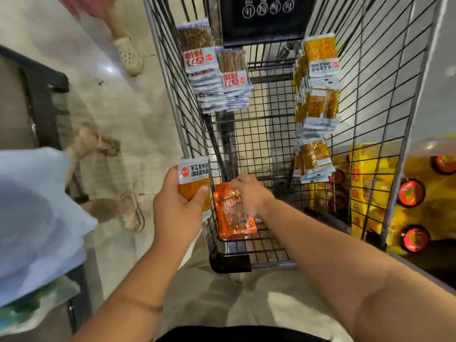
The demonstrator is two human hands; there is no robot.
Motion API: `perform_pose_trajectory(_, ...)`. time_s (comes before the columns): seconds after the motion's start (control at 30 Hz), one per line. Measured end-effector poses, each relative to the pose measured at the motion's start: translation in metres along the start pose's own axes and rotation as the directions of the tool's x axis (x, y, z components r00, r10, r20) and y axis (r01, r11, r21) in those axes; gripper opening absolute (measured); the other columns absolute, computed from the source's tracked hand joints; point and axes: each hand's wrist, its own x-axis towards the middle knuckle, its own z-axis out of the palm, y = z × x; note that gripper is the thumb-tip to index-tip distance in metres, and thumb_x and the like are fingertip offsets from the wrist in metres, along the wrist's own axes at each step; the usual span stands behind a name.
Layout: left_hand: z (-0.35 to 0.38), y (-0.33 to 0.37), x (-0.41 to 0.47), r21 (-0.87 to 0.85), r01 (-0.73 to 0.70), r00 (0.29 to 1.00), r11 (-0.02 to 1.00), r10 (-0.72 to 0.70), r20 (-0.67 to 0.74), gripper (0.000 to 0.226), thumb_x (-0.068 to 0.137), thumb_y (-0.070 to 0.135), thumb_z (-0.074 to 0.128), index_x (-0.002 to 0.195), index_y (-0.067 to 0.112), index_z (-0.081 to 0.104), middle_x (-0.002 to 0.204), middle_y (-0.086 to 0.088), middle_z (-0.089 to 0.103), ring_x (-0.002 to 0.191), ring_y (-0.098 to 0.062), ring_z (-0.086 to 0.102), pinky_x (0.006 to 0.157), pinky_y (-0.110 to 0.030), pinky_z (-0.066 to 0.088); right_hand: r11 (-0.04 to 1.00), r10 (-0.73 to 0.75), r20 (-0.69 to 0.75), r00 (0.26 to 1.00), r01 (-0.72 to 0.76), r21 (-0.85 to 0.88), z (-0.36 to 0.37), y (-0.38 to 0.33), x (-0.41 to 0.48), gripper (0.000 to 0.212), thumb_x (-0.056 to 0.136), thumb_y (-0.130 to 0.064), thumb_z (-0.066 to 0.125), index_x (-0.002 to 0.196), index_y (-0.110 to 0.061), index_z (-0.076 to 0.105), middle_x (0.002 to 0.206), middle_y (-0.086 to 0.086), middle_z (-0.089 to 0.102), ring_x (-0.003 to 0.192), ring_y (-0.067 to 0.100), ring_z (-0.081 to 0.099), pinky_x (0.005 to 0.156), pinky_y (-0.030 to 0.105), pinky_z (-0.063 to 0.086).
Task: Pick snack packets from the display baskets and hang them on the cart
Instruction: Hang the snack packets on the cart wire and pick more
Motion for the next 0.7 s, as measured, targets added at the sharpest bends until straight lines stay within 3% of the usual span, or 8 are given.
perform_pose_trajectory(0.17, 0.002, -0.006, -0.008, -0.014, 0.035, 0.999, 0.999, -0.035, -0.017, 0.039, 0.088, 0.01, 0.077, 0.113, 0.033, 0.059, 0.095, 0.024, 0.068, 0.088, 0.012, 0.066, 0.079, -0.023, 0.055, 0.999, -0.054, -0.052, 0.997, 0.054, 0.007, 0.009, 0.004, -0.005, 0.064, 0.093, -0.038, 0.068, 0.148, -0.02, 0.041, 0.152, 0.006, 0.042, 0.142, 0.03, 0.035, 0.117, 0.044, 0.033)
perform_pose_trajectory(0.23, 0.003, -0.008, -0.011, -0.008, 0.045, 0.999, 0.999, -0.045, -0.028, 0.039, 0.088, 0.011, 0.077, 0.113, 0.035, 0.059, 0.093, 0.026, 0.068, 0.086, 0.013, 0.065, 0.078, -0.023, 0.054, 0.997, -0.052, -0.126, 0.991, 0.058, 0.046, 0.014, 0.005, -0.008, 0.062, 0.096, -0.04, 0.063, 0.15, -0.021, 0.037, 0.151, 0.005, 0.044, 0.14, 0.029, 0.038, 0.114, 0.045, 0.037)
perform_pose_trajectory(0.33, 0.003, -0.006, -0.017, 0.003, 0.049, 0.998, 0.999, -0.049, -0.038, 0.04, 0.089, 0.011, 0.077, 0.111, 0.038, 0.058, 0.088, 0.029, 0.067, 0.083, 0.016, 0.064, 0.075, -0.019, 0.054, 0.996, -0.084, -0.107, 0.991, 0.086, 0.022, 0.032, 0.007, -0.011, 0.056, 0.101, -0.042, 0.052, 0.151, -0.026, 0.035, 0.154, 0.003, 0.043, 0.142, 0.027, 0.038, 0.113, 0.049, 0.038)
perform_pose_trajectory(0.47, 0.003, -0.003, -0.02, 0.034, 0.045, 0.998, 0.998, -0.043, -0.053, 0.037, 0.088, 0.011, 0.077, 0.114, 0.029, 0.057, 0.09, 0.026, 0.062, 0.077, 0.026, 0.056, 0.065, 0.0, 0.044, 0.977, -0.063, -0.176, 0.982, 0.097, 0.188, 0.04, 0.012, -0.019, 0.049, 0.106, -0.036, 0.046, 0.153, -0.025, 0.039, 0.16, 0.001, 0.038, 0.151, 0.022, 0.028, 0.123, 0.041, 0.026)
perform_pose_trajectory(0.57, 0.001, -0.001, -0.019, 0.058, 0.037, 0.998, 0.998, -0.034, -0.047, 0.036, 0.088, 0.012, 0.077, 0.115, 0.024, 0.056, 0.092, 0.026, 0.058, 0.074, 0.029, 0.053, 0.059, 0.004, 0.039, 0.967, -0.128, -0.087, 0.988, 0.144, 0.209, 0.032, 0.018, -0.028, 0.054, 0.105, -0.029, 0.048, 0.157, -0.031, 0.032, 0.165, -0.006, 0.026, 0.154, 0.016, 0.018, 0.126, 0.04, 0.018)
perform_pose_trajectory(0.63, -0.002, 0.004, -0.019, 0.085, 0.055, 0.997, 0.995, -0.049, -0.063, 0.039, 0.086, 0.016, 0.079, 0.116, 0.024, 0.055, 0.097, 0.018, 0.06, 0.08, 0.021, 0.057, 0.066, 0.002, 0.041, 0.947, -0.064, -0.123, 0.99, 0.099, 0.305, 0.024, 0.025, -0.036, 0.053, 0.105, -0.033, 0.049, 0.156, -0.033, 0.034, 0.165, -0.004, 0.027, 0.15, 0.019, 0.029, 0.123, 0.044, 0.027)
perform_pose_trajectory(0.7, -0.008, 0.006, -0.019, 0.158, 0.036, 0.994, 0.987, -0.019, -0.106, 0.045, 0.083, 0.022, 0.082, 0.121, 0.021, 0.058, 0.112, 0.005, 0.058, 0.093, 0.003, 0.059, 0.083, -0.013, 0.047, 0.913, 0.102, -0.184, 0.978, -0.018, 0.408, 0.013, 0.036, -0.044, 0.049, 0.104, -0.04, 0.047, 0.151, -0.028, 0.043, 0.158, 0.0, 0.041, 0.14, 0.023, 0.045, 0.115, 0.04, 0.038)
